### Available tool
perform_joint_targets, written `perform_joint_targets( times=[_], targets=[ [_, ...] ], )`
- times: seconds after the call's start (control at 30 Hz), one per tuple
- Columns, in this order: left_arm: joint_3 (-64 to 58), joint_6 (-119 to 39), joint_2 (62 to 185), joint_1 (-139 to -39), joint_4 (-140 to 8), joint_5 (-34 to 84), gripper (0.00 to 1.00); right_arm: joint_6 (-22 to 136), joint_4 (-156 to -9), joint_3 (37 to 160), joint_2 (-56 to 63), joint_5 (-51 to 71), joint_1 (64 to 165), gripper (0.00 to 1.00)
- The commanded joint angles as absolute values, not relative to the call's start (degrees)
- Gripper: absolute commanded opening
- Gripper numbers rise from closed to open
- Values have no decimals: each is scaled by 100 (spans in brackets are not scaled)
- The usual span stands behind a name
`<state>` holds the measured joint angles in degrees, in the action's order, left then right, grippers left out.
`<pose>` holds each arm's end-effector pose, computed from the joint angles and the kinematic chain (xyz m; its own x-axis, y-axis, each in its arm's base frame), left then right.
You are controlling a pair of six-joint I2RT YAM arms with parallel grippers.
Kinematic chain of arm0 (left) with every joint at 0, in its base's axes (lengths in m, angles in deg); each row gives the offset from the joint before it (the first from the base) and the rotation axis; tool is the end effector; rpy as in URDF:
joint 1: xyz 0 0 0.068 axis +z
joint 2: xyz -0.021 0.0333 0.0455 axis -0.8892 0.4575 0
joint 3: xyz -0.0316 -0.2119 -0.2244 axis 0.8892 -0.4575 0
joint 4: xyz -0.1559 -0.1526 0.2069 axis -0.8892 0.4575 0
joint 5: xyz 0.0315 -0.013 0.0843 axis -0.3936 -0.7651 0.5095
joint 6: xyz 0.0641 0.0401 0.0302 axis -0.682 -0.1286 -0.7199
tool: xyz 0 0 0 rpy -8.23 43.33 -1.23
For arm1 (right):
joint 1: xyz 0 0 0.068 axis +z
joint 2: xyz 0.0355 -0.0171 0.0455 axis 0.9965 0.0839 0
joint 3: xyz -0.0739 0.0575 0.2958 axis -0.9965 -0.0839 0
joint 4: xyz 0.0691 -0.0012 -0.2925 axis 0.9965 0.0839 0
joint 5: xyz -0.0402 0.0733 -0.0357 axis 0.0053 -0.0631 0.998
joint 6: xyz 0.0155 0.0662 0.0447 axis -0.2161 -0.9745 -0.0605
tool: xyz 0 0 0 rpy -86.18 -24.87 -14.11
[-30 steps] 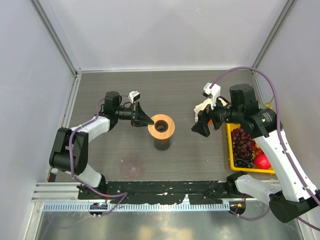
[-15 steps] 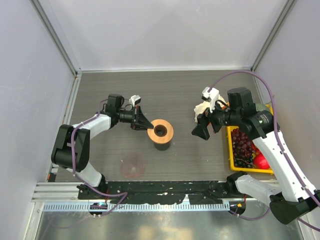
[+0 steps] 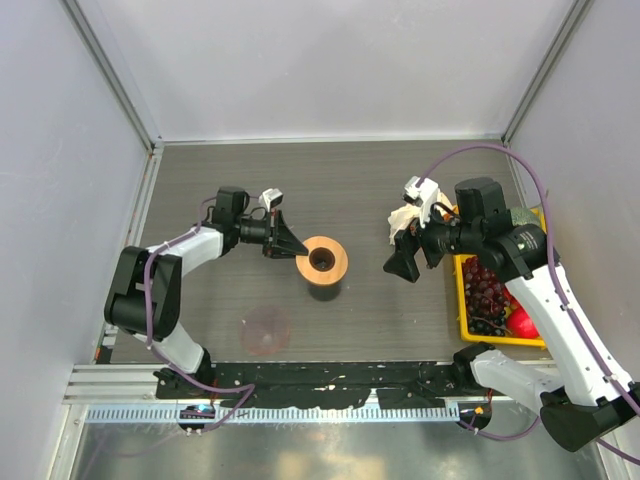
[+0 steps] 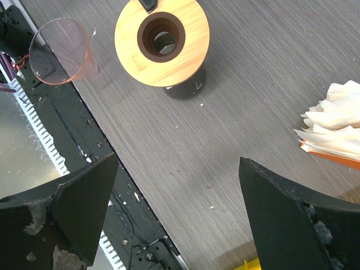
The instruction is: Place the coffee filter in the dripper
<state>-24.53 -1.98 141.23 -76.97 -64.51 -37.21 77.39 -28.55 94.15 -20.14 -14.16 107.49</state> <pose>0.3345 -0.1533 0.2006 -0.9999 -0.0096 -0.0067 0.0044 0.2238 -0.9746 0.1931 0.1190 0.4083 -0.4284 -0.3892 -0.8154 -0.8104 0.5646 0.1562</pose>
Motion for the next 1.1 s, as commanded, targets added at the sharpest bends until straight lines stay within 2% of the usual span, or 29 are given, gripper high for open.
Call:
perform_joint_targets(
  times=[0.0, 0.13, 0.33, 0.53, 0.77, 0.97, 1.07],
  targets=[
    [-2194, -103, 14220, -7728, -6698, -3816, 8, 7692, -3036, 9395, -2119, -1453, 10734, 95],
    [-2212, -217, 14237, -7745, -6575, -3711, 16, 7692, -3036, 9395, -2127, -1427, 10734, 95],
    [-2089, -550, 14185, -7763, -6077, -3623, 46, 7675, -3036, 9395, -2154, -1409, 10725, 95],
    [-2071, -964, 13939, -7737, -5434, -3368, 60, 7657, -3036, 9430, -2162, -1392, 10716, 95],
    [-1878, -1913, 13631, -7658, -4124, -2867, 64, 7666, -3036, 9447, -2145, -1357, 10698, 96],
    [-2001, -1940, 13377, -7640, -4140, -3078, 42, 7666, -3027, 9430, -2180, -1348, 10698, 95],
    [-2080, -1879, 13385, -7649, -4237, -3060, 41, 7666, -3027, 9412, -2163, -1348, 10690, 95]
  ],
)
